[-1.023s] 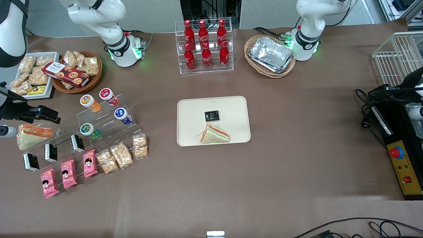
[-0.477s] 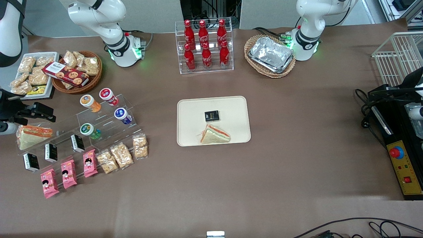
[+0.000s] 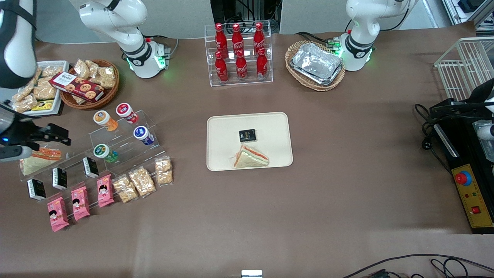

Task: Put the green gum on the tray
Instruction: 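Move the right gripper down toward the green-lidded gum tub on the rack, then close the right gripper around the green gum tub, then lift the green gum tub off the rack with the right gripper, then carry the gum tub over the cream tray and lower it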

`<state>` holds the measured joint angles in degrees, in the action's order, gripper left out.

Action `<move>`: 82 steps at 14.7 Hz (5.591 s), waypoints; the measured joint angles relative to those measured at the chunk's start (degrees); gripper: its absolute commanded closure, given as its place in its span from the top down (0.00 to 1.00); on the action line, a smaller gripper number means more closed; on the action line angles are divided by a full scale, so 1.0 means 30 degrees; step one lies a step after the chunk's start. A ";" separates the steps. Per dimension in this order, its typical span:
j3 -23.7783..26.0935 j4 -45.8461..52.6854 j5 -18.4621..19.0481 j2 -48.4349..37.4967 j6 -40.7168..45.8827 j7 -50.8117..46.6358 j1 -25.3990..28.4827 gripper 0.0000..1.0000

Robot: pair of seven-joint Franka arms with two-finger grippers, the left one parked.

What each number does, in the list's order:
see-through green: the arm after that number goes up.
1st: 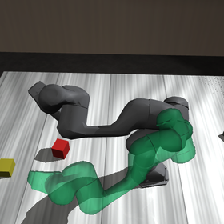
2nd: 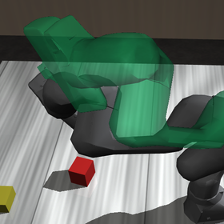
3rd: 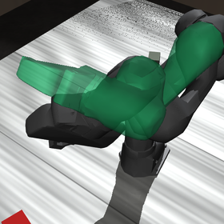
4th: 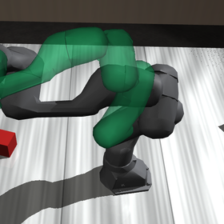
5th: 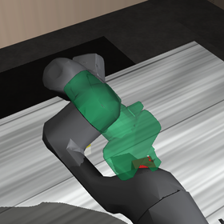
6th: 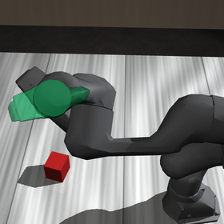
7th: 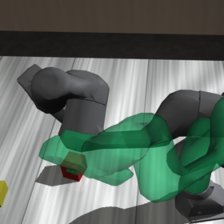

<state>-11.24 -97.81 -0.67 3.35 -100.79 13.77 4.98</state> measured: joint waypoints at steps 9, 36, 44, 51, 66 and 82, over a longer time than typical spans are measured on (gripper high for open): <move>0.0015 -0.9146 0.0081 -0.1874 -0.7997 0.0182 0.0100 1.00; -0.0500 -1.3188 0.0220 -0.0514 -1.5032 0.2419 0.0077 0.17; -0.0506 -0.5149 0.0154 -0.1713 -0.3122 0.2401 0.0084 0.18; 0.0223 0.0706 0.0027 -0.2013 0.4504 0.1398 0.0191 0.19; 0.5322 -0.3083 -0.1840 -0.3008 0.0367 -1.7978 0.6458 0.20; 0.5393 -0.9933 0.3661 0.4351 -1.5188 -2.8444 1.0956 0.20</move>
<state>4.94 -127.61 10.31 16.41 -146.35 -71.57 37.84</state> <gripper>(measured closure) 0.423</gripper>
